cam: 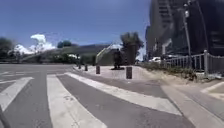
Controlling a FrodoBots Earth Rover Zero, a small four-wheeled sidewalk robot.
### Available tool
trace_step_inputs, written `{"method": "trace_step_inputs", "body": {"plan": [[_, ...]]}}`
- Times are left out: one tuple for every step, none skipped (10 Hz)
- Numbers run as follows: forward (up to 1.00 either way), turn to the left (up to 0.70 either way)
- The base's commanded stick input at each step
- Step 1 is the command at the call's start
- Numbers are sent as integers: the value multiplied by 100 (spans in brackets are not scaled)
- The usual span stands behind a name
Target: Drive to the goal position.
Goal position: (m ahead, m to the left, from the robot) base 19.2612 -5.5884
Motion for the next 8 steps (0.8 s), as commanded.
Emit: {"method": "trace_step_inputs", "body": {"plan": [[0,0],[0,0],[0,0],[0,0],[0,0],[0,0],[0,0],[0,0]]}}
